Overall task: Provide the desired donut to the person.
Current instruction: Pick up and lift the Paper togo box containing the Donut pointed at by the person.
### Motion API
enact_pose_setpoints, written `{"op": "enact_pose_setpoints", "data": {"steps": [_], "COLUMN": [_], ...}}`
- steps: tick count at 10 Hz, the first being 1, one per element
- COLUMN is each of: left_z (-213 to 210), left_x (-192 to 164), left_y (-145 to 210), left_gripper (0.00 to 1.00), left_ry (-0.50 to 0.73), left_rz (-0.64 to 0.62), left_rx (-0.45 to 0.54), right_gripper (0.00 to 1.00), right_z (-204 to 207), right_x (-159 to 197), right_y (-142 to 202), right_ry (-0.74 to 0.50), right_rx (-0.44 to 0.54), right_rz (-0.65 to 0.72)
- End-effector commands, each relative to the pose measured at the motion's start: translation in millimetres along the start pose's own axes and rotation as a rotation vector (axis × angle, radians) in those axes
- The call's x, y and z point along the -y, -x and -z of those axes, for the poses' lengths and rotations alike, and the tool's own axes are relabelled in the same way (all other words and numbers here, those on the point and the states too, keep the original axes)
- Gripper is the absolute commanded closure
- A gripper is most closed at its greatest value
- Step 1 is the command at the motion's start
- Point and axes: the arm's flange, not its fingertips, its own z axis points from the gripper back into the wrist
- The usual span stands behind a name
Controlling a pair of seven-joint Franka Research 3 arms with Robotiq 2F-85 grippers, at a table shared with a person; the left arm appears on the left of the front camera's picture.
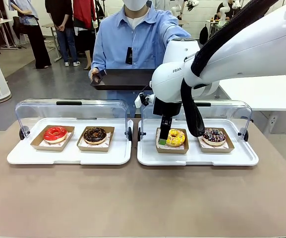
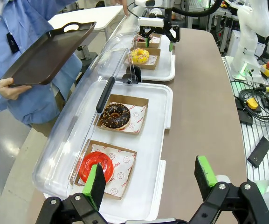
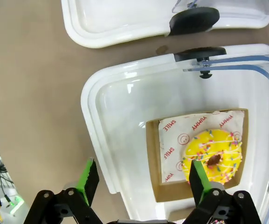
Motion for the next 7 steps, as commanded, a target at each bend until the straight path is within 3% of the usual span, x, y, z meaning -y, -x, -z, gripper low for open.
{"op": "enact_pose_setpoints", "data": {"steps": [1,2,7], "left_z": [0,0,0], "left_x": [0,0,0], "left_y": [0,0,0], "left_gripper": [0.00,0.00,0.00], "left_ry": [-0.009,-0.009,-0.009], "left_rz": [-0.002,-0.002,-0.002], "left_rx": [-0.009,-0.009,-0.009], "right_gripper": [0.00,0.00,0.00], "right_z": [-2,-4,18], "right_x": [-9,-20,-29], "right_y": [0,-2,-7], "right_ry": [0.055,0.097,0.076], "right_rx": [-0.020,-0.046,-0.044], "right_rz": [0.007,0.010,-0.027]}}
